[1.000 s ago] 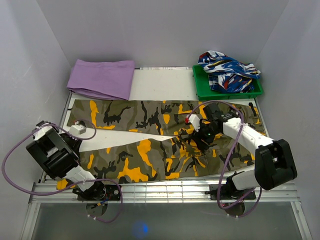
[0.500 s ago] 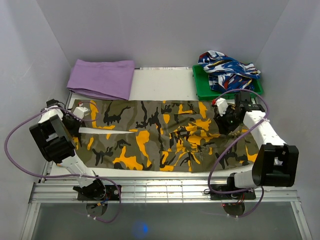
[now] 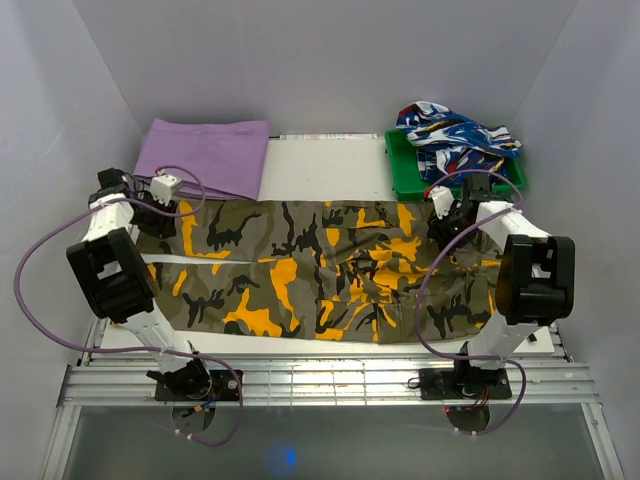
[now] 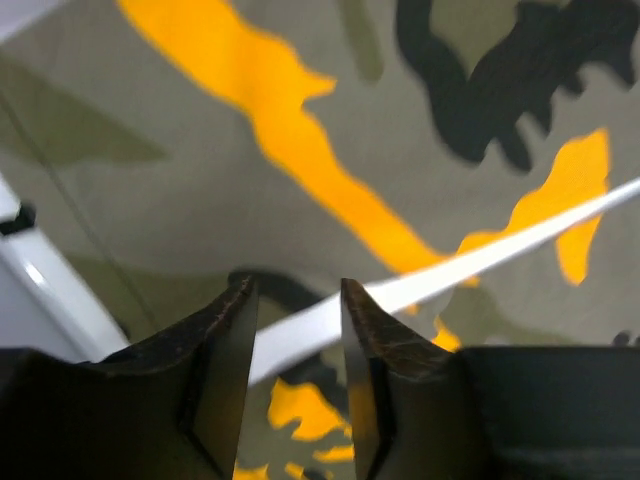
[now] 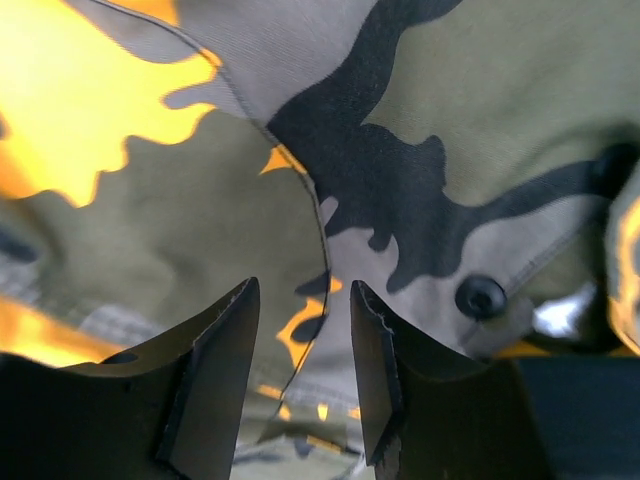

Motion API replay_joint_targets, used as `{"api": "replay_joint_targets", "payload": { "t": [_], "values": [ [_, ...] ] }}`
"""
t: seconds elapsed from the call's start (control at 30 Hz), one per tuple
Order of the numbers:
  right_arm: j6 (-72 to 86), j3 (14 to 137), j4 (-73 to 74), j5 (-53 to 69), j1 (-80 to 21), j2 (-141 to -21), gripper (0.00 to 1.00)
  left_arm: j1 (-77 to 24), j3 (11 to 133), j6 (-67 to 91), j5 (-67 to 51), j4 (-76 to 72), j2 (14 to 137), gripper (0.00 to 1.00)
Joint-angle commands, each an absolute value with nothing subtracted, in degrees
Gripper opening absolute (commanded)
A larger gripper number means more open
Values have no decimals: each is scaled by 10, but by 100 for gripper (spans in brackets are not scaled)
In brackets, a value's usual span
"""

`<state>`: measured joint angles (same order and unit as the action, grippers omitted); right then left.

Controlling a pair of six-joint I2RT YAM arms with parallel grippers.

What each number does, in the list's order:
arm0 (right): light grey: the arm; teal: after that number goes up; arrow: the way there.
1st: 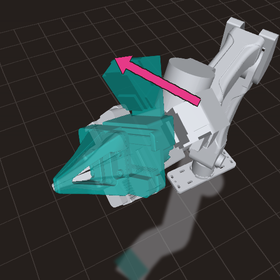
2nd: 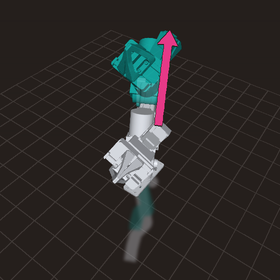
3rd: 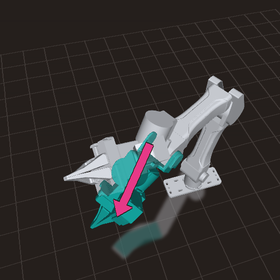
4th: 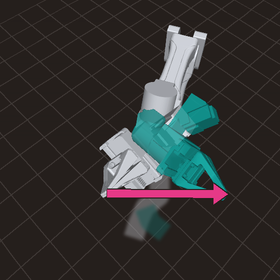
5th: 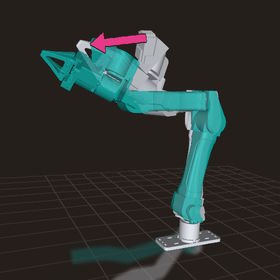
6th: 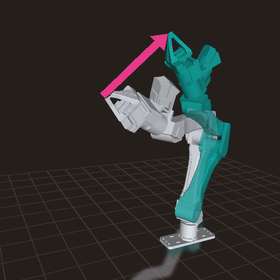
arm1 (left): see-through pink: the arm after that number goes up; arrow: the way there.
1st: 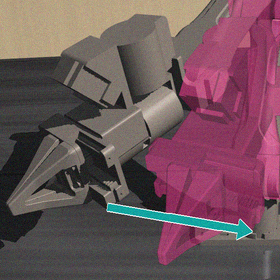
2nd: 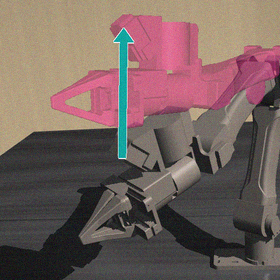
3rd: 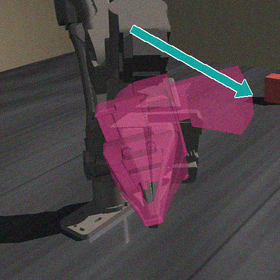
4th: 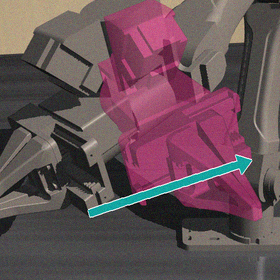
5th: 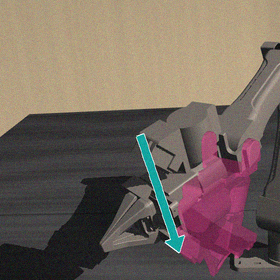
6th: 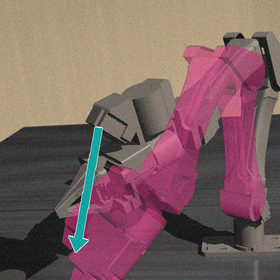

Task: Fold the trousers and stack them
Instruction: Flatten the trousers out

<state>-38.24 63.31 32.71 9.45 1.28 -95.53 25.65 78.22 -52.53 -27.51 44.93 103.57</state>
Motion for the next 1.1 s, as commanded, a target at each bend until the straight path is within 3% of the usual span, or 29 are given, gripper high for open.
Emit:
{"api": "replay_joint_targets", "payload": {
  "t": [0.0,0.1,0.27,0.5,0.6,0.67,0.87,0.9,1.07],
  "values": [
    [-379,629,295,67,15,-976,47,215,773,-451,-324,393,1047,47],
    [-412,579,279,52,17,-975,46,203,758,-433,-312,374,1075,45],
    [-460,501,276,38,19,-953,44,203,715,-451,-242,387,1093,27],
    [-482,468,331,97,19,-865,36,210,595,-534,-200,443,993,15],
    [-437,526,350,128,25,-792,37,210,611,-541,-233,480,946,25],
    [-396,586,346,139,52,-775,40,207,654,-531,-273,510,923,43],
    [-346,693,328,104,86,-816,48,158,750,-472,-372,525,881,62],
    [-349,712,326,86,91,-842,48,144,752,-461,-379,518,877,69],
    [-400,751,349,34,98,-931,50,38,736,-398,-375,462,887,70]
  ]
}}
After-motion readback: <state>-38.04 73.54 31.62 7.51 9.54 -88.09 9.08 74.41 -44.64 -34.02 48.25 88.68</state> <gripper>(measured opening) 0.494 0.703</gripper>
